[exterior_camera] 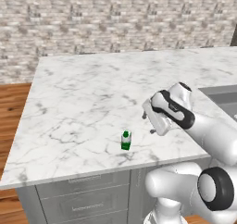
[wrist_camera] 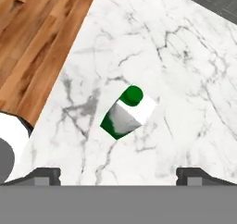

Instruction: Pick the milk from the counter and place it in the open cabinet.

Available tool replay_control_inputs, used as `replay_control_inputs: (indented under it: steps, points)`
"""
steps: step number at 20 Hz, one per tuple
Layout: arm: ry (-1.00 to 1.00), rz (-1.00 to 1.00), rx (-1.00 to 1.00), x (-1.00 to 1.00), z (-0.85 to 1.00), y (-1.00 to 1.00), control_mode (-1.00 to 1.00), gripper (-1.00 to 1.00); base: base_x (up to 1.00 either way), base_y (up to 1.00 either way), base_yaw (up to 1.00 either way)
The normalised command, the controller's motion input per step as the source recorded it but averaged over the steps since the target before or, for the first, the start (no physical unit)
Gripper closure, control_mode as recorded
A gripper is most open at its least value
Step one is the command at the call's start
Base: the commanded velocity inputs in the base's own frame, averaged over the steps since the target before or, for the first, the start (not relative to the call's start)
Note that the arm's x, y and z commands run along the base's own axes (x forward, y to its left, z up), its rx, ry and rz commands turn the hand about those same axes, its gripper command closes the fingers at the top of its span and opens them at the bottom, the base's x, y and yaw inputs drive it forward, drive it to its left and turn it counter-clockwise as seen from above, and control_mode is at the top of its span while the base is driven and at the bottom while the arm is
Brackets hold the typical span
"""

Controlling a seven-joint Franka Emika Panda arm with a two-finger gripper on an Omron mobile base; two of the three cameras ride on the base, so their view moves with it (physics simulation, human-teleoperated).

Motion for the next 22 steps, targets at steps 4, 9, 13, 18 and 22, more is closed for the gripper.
replay_control_inputs:
  steps: [4,9,13,18,22]
  points:
    - [0.09,-0.1,0.02,0.01,-0.79,0.08,-1.0,-1.0,0.0,0.0,0.0]
    - [0.02,-0.18,0.0,0.0,-0.17,0.36,-1.0,-1.0,0.0,0.0,0.0]
    - [0.06,-0.39,0.1,0.0,-0.08,0.0,-1.0,-1.0,0.0,0.0,0.0]
    - [0.25,-0.28,0.11,0.1,-0.26,0.01,-1.0,-1.0,0.0,0.0,0.0]
    - [0.11,0.0,0.16,0.15,-0.37,-0.17,-1.0,-1.0,0.0,0.0,0.0]
